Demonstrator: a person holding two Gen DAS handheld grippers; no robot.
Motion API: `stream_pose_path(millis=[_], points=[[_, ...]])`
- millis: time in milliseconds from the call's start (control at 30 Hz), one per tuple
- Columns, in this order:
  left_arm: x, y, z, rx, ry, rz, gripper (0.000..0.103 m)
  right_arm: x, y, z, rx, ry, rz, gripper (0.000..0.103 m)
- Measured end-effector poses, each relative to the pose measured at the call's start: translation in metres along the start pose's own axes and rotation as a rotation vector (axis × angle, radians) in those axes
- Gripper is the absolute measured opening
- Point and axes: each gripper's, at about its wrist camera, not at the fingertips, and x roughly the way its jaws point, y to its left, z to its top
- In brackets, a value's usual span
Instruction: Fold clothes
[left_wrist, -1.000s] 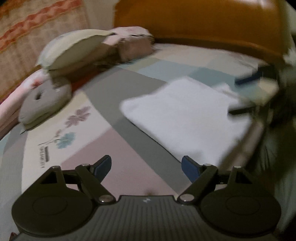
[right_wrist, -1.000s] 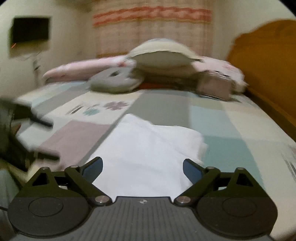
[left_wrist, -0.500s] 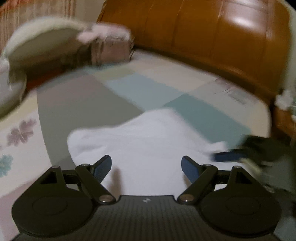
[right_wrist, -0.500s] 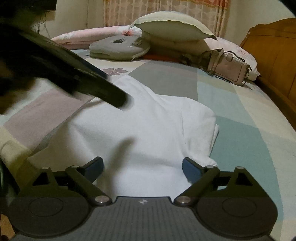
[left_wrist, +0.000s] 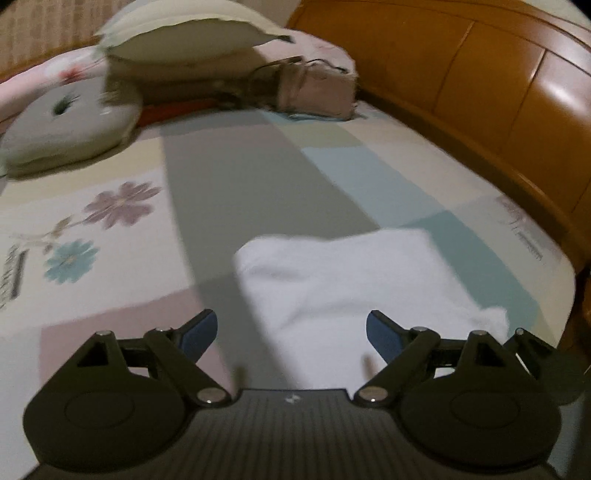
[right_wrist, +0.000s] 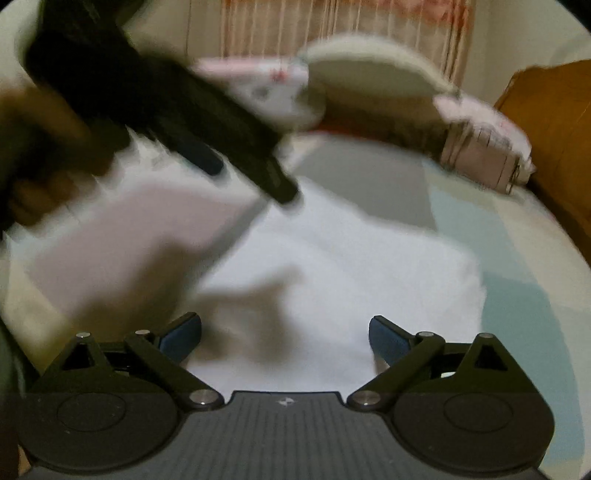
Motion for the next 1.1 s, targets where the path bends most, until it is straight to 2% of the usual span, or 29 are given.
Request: stream_pose_path(millis=[167, 267, 300, 367, 433, 500, 600, 733, 833, 900, 967, 1067, 1100], points=[[-0.008, 0.005, -0.027, 0.012, 0.013, 0.027, 0.088, -0.019, 0.005, 0.003, -0.021, -0.029, 0.026, 0.100], [-0.014, 0.002, -0.033, 0.014, 0.007, 0.031, 0.088, -0.023, -0.005, 0.014, -0.021, -0.080, -0.047, 0.103], [-0.020, 0.001, -0.035, 0.015, -0.001, 0.030, 0.088, -0.021, -0.010, 0.015, -0.019, -0.079, -0.066, 0.103], [-0.026, 0.002, -0.038, 0.005, -0.010, 0.031, 0.091, -0.006, -0.024, 0.007, 0.011, -0.010, -0.084, 0.103], [-0.031, 0.003, -0.041, -0.004, -0.017, 0.033, 0.091, 0.000, -0.039, -0.004, 0.087, 0.045, -0.062, 0.103], [-0.032, 0.003, -0.043, 0.000, -0.012, 0.044, 0.091, -0.011, -0.047, -0.010, 0.141, 0.006, -0.040, 0.103], [-0.025, -0.001, -0.035, 0.013, -0.023, 0.037, 0.091, -0.015, -0.050, -0.013, 0.162, 0.009, -0.031, 0.103], [-0.017, -0.019, -0.012, 0.060, -0.078, -0.050, 0.091, -0.003, -0.043, -0.019, 0.100, 0.024, -0.070, 0.103], [-0.003, -0.036, 0.005, 0.091, -0.092, -0.143, 0.091, 0.000, -0.042, -0.017, 0.121, 0.032, -0.077, 0.103], [0.017, -0.044, 0.012, 0.090, -0.074, -0.193, 0.091, 0.000, -0.044, -0.015, 0.138, 0.032, -0.071, 0.103], [0.044, -0.047, 0.015, 0.094, -0.048, -0.189, 0.091, 0.000, -0.043, -0.015, 0.131, 0.030, -0.078, 0.103], [0.088, -0.044, 0.018, 0.085, 0.014, -0.123, 0.091, -0.001, -0.041, -0.018, 0.140, 0.010, -0.091, 0.103], [0.092, -0.043, 0.019, 0.097, -0.001, -0.102, 0.091, -0.001, -0.041, -0.019, 0.140, 0.004, -0.095, 0.103]])
